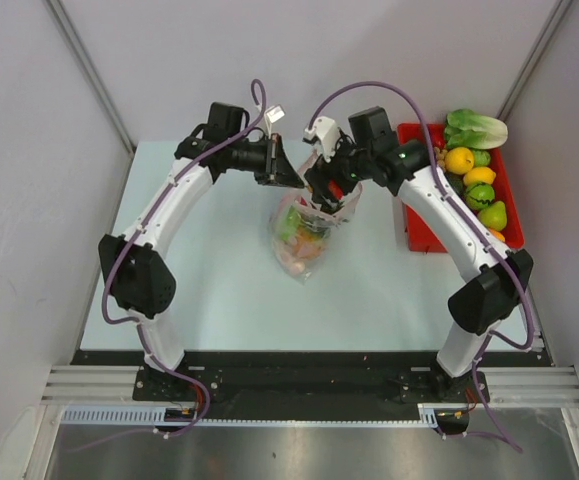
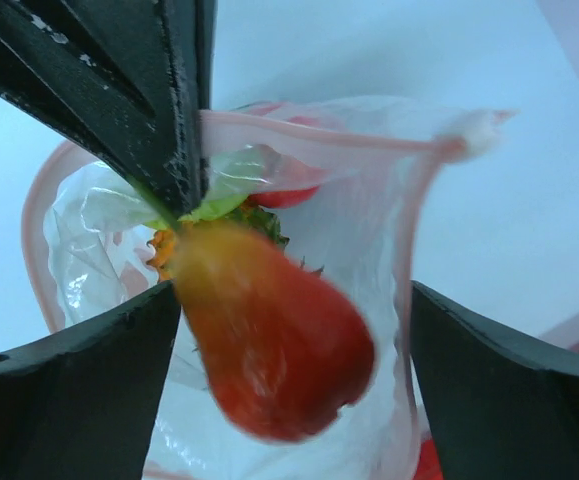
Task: Place the food in the zip-top bag and seal the zipper
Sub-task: Place the fake fruit in the zipper food storage bag, then adjust the zipper food storage bag at the center of the board.
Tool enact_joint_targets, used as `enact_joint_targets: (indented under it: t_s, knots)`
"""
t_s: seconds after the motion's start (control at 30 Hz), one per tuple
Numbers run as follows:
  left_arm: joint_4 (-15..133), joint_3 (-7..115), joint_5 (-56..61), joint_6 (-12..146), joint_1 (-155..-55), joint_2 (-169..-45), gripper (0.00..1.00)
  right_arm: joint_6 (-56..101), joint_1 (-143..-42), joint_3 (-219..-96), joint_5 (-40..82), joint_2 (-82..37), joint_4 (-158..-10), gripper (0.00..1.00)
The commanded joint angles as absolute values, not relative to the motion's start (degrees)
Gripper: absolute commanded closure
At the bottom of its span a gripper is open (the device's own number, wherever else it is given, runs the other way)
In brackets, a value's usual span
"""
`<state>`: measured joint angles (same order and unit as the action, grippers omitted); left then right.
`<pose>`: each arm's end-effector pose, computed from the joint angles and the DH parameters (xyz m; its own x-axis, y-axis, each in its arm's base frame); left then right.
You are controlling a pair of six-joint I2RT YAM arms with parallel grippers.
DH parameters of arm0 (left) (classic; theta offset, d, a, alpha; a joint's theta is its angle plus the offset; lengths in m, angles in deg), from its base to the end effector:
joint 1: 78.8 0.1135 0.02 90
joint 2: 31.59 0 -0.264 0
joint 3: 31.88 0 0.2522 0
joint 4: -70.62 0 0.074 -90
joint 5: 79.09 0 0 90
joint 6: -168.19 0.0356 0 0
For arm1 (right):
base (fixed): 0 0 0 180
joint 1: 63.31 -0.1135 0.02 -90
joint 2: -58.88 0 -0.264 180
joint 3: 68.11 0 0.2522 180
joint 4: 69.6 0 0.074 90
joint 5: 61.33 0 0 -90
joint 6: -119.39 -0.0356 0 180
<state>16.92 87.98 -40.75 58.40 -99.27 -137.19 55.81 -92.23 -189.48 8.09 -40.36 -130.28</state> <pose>0.3740 -0.1694 0.3689 -0.8256 0.0840 -0.5580 0.5366 0.4227 -0.7303 0.3265 0.1947 0.4022 -0.1800 -0.5753 -0.7979 -0.8636 0.4807 -0.1518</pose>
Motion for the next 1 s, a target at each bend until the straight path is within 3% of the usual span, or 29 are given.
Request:
enact_joint_targets:
  t_s: [0.0, 0.27, 0.43, 0.7, 0.8, 0.93, 0.97]
  knots:
    - [18.7, 87.2, -42.0, 59.7, -98.9, -132.8, 1.0, 56.1, -93.8, -191.6, 12.0, -40.2, -130.1, 0.0]
    - [18.9, 86.6, -41.4, 59.5, -98.9, -132.6, 1.0, 49.9, -88.7, -197.5, 5.7, -36.9, -134.7, 0.02]
    - [18.7, 86.7, -40.9, 59.4, -99.0, -132.7, 1.0, 46.1, -78.9, -194.5, 0.4, -37.7, -137.8, 0.26]
    - [16.7, 88.6, -39.7, 60.3, -100.1, -133.1, 1.0, 46.8, -78.3, -189.9, -11.6, -37.0, -138.7, 0.19]
    - [15.9, 88.8, -39.0, 60.7, -100.5, -133.1, 1.0, 48.6, -80.0, -187.6, -9.6, -37.6, -138.6, 0.25]
    - [13.8, 90.9, -37.3, 62.0, -101.0, -133.7, 1.0, 47.6, -80.5, -188.9, -12.5, -38.8, -141.3, 1.0]
    - [12.8, 92.6, -36.4, 63.4, -101.0, -134.2, 1.0, 45.9, -80.4, -190.1, -16.2, -38.2, -141.9, 1.0]
